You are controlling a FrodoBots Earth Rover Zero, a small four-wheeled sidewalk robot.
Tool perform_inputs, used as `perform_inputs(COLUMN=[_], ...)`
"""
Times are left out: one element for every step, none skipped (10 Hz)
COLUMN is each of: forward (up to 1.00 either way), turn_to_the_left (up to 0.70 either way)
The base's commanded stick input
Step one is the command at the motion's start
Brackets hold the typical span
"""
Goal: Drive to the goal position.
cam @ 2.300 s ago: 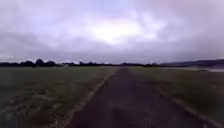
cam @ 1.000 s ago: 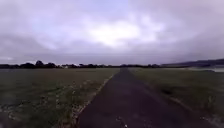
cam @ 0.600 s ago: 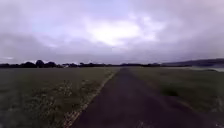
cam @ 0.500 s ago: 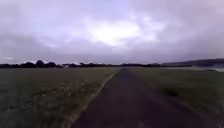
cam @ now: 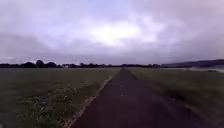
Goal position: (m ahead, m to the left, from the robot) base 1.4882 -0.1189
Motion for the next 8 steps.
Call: perform_inputs(forward=[0.5,0.5,0.5,0.5,0.5,0.5,0.5,0.5], turn_to_the_left=[-0.24,-0.25,-0.25,-0.25,-0.25,-0.25,-0.22,-0.18])
